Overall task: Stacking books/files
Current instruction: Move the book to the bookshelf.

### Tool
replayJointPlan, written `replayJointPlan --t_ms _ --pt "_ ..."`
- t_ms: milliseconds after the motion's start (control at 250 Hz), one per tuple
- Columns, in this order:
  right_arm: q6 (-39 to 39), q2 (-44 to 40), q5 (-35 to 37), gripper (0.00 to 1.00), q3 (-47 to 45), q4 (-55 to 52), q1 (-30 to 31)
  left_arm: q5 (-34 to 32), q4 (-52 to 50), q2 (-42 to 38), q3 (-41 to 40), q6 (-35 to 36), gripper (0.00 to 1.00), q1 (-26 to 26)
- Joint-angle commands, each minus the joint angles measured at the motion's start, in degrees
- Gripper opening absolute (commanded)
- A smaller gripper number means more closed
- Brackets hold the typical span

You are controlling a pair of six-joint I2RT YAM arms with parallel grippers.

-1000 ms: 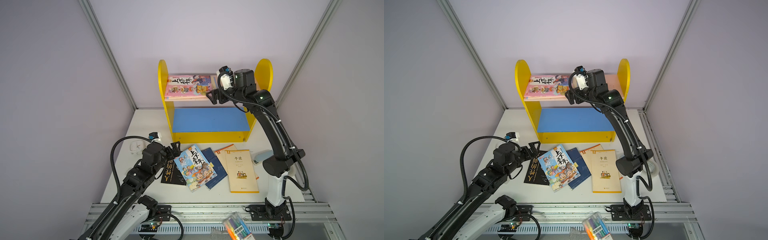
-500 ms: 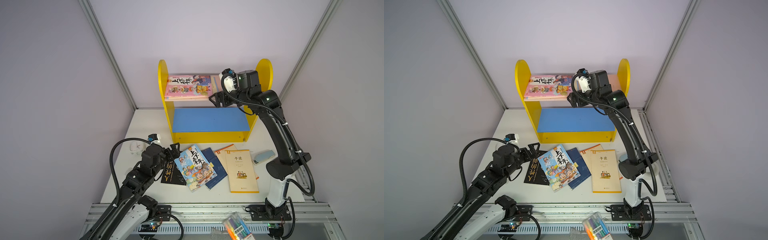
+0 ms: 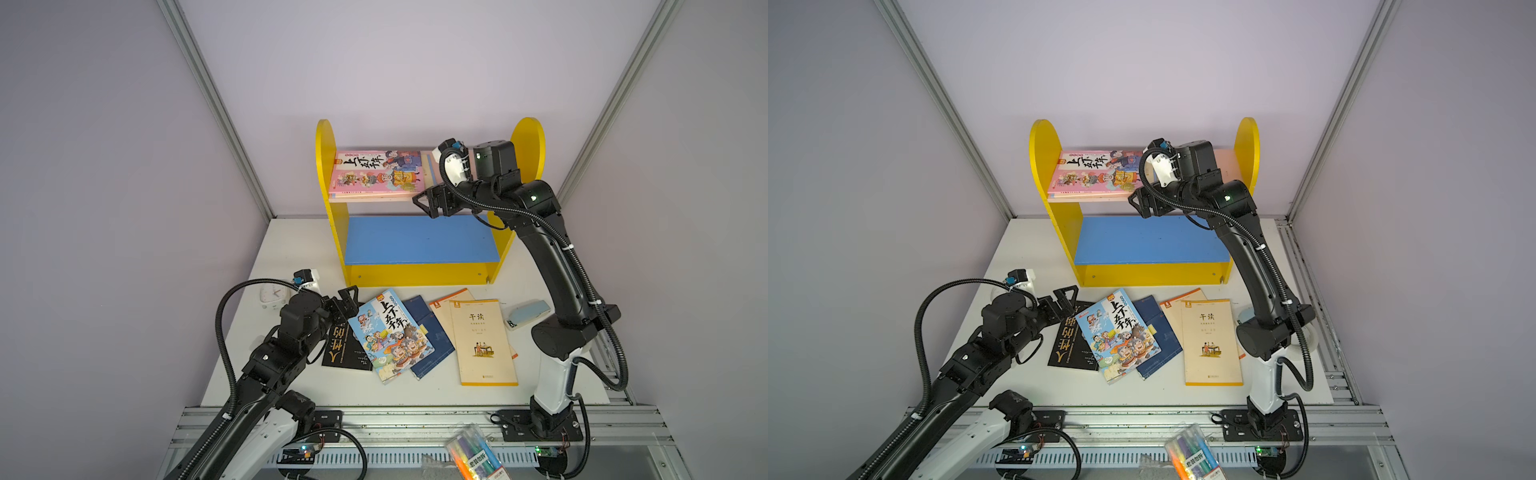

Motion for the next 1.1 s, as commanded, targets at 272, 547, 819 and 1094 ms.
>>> replayJointPlan --t_ms 272,547,819,1094 --pt "-1.0 0.1 -3.1 0.92 -0.9 -1.5 1.3 -0.7 -0.7 -1.7 -0.7 -0.2 0.97 0.0" --pt "-1.1 -1.9 3.2 0.98 -1.9 -0.1 1.3 -0.3 -0.8 -1.8 -1.4 -0.6 0.97 0.1" --pt "-2.7 -13.2 4.2 0.97 -16.6 8.6 1.6 -0.4 -2.8 -0.1 -1.1 -1.1 0.98 0.0" --pt "-3.5 -24.0 1.7 0.90 -40.1 17.5 5.3 3.2 -0.8 3.8 -3.6 -3.5 0.97 0.1"
